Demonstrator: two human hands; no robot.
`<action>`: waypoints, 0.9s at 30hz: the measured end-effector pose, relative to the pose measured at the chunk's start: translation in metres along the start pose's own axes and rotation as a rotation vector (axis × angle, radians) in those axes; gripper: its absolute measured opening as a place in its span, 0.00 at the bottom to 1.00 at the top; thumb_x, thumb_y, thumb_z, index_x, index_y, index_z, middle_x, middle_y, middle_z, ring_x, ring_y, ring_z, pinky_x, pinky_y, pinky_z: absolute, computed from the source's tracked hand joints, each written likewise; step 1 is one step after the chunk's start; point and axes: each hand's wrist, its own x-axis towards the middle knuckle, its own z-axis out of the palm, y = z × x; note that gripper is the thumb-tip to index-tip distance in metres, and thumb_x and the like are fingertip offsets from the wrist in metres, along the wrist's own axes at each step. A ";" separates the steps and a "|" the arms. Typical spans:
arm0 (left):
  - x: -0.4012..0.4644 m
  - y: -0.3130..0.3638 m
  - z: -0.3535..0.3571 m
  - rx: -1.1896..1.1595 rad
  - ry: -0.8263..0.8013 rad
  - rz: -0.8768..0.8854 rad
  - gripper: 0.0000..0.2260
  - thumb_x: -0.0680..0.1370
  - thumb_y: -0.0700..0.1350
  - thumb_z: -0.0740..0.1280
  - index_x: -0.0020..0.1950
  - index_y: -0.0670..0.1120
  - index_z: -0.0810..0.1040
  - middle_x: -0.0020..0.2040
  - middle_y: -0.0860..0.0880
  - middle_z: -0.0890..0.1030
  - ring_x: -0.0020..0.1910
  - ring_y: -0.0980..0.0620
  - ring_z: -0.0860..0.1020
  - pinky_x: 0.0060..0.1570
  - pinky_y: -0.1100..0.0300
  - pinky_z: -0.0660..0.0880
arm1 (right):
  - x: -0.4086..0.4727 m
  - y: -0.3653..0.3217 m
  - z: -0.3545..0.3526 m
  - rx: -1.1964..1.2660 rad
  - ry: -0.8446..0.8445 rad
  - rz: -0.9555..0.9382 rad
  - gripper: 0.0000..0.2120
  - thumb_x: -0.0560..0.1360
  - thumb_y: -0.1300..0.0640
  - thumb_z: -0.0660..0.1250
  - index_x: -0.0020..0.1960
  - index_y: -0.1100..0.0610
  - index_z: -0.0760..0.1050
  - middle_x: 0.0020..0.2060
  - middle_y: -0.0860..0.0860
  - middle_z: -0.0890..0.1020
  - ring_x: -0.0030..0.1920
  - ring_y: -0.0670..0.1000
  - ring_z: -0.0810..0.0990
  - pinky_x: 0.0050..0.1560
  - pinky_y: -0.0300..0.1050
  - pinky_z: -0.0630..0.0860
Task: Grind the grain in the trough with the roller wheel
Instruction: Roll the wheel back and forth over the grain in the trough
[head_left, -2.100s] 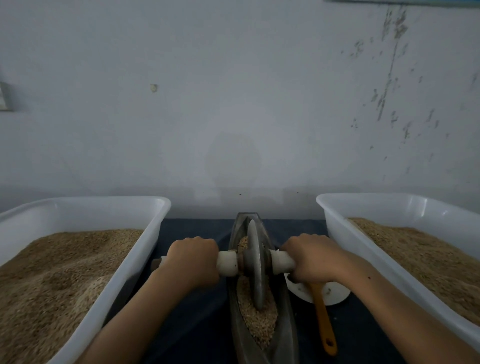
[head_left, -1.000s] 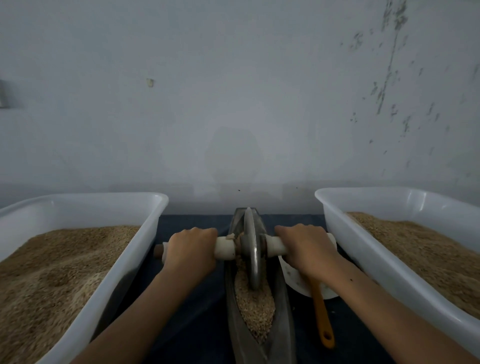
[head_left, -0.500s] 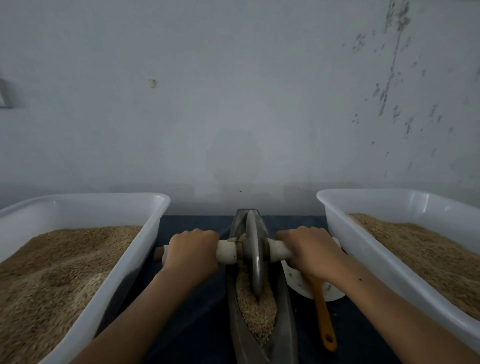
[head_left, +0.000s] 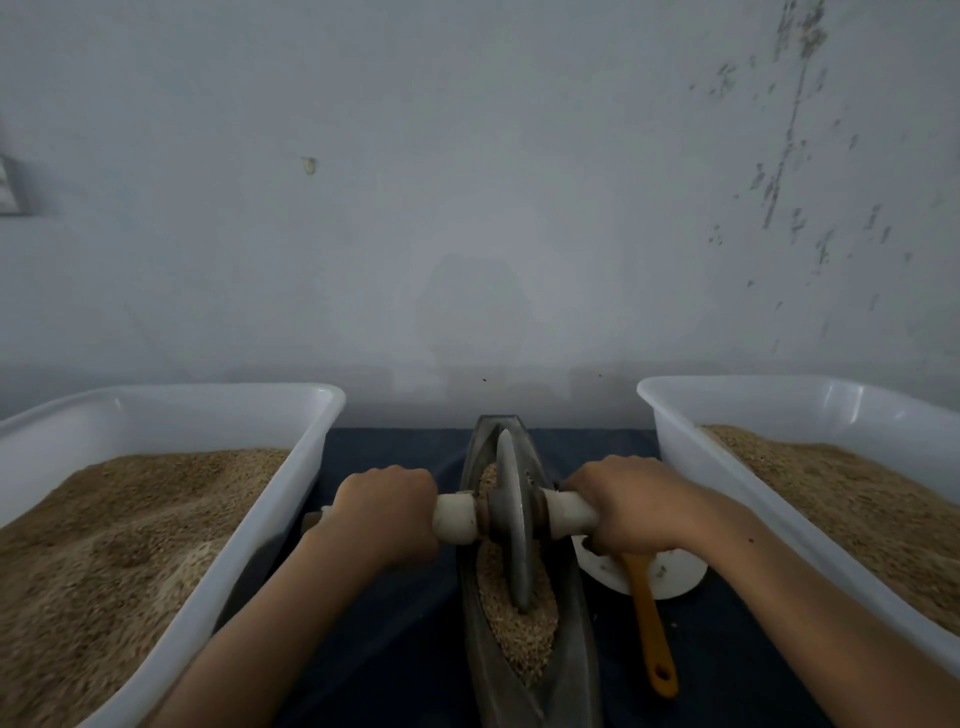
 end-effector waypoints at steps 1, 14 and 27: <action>0.000 0.001 0.001 0.002 0.025 -0.006 0.15 0.74 0.50 0.68 0.58 0.48 0.74 0.51 0.50 0.78 0.48 0.52 0.77 0.46 0.60 0.70 | 0.001 0.000 0.001 0.002 0.016 0.004 0.14 0.72 0.54 0.69 0.57 0.50 0.75 0.47 0.50 0.80 0.46 0.50 0.79 0.37 0.42 0.69; -0.001 0.009 0.004 0.049 0.225 -0.062 0.10 0.77 0.49 0.64 0.57 0.50 0.74 0.51 0.51 0.79 0.50 0.52 0.77 0.45 0.60 0.68 | 0.001 0.000 0.009 0.034 0.195 0.030 0.09 0.75 0.56 0.65 0.54 0.49 0.74 0.48 0.49 0.80 0.48 0.52 0.79 0.41 0.43 0.66; 0.000 0.006 0.005 0.020 0.200 -0.071 0.10 0.76 0.50 0.65 0.56 0.51 0.74 0.50 0.52 0.79 0.47 0.52 0.76 0.44 0.60 0.68 | 0.003 -0.003 0.008 0.013 0.150 0.055 0.11 0.74 0.56 0.65 0.56 0.49 0.74 0.49 0.50 0.80 0.48 0.51 0.79 0.41 0.42 0.66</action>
